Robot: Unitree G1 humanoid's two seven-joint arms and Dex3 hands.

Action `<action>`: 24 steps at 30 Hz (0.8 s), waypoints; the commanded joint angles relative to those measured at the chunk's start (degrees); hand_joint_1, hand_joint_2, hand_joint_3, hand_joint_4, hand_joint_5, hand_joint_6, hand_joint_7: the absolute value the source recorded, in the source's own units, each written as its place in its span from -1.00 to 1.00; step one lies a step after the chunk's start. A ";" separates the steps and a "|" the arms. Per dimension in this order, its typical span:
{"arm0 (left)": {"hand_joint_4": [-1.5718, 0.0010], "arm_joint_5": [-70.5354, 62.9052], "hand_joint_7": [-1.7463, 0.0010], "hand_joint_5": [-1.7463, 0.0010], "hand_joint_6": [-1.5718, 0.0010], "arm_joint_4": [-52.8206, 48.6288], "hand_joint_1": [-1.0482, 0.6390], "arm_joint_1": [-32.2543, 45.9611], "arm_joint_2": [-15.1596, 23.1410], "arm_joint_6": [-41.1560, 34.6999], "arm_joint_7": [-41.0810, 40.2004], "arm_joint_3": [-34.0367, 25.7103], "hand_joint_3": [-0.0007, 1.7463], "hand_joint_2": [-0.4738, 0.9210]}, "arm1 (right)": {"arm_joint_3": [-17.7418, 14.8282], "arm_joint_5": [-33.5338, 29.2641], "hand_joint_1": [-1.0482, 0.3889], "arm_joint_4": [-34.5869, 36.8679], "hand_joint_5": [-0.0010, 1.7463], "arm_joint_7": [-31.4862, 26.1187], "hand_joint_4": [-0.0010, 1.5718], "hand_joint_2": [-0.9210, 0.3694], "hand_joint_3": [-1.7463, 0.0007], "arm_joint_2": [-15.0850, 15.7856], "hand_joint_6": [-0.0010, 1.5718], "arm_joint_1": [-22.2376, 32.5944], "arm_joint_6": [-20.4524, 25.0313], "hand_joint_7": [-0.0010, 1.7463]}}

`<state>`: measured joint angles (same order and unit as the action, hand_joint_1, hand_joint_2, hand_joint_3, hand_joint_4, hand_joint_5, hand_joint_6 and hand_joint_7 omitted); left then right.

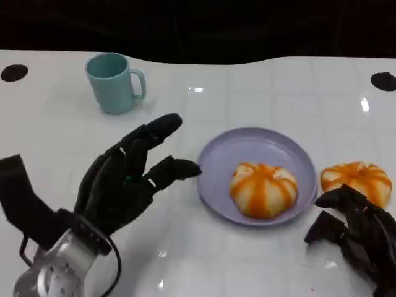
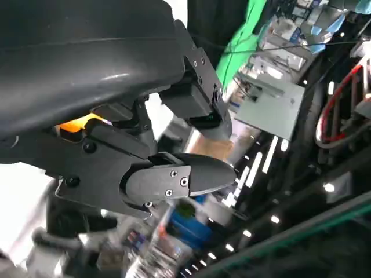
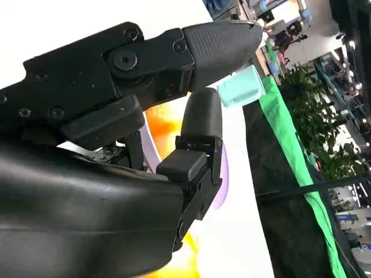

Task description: Grasp the bread from the table and place it into the plate.

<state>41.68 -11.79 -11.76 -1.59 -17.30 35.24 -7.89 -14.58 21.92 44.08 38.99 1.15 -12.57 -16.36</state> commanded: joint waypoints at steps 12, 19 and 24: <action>-0.13 1.44 -0.87 -1.00 0.12 10.56 -0.41 15.38 -6.05 -3.96 -6.40 -0.44 -0.59 1.00 | -0.12 0.99 -0.31 -3.23 0.78 0.31 -0.19 -1.00 0.79 0.27 -0.22 2.23 4.26 0.36; -0.09 -1.40 -0.99 -1.00 0.19 9.42 -0.40 17.19 -5.15 -2.25 -5.42 0.73 -0.60 1.00 | -0.14 0.59 -0.30 -5.26 0.78 -0.79 -0.20 -1.00 0.78 0.24 -0.22 3.27 5.25 0.37; -0.06 -1.51 -1.00 -1.00 0.22 8.74 -0.39 17.30 -5.43 -1.69 -5.20 0.57 -0.59 1.00 | -0.17 0.73 -0.29 -5.68 0.77 -0.67 -0.19 -1.00 0.78 0.35 -0.21 3.45 5.73 0.35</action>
<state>40.62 -2.66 5.34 -7.70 -19.95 29.25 -7.06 -14.64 22.34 38.78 38.64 0.80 -9.97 -11.19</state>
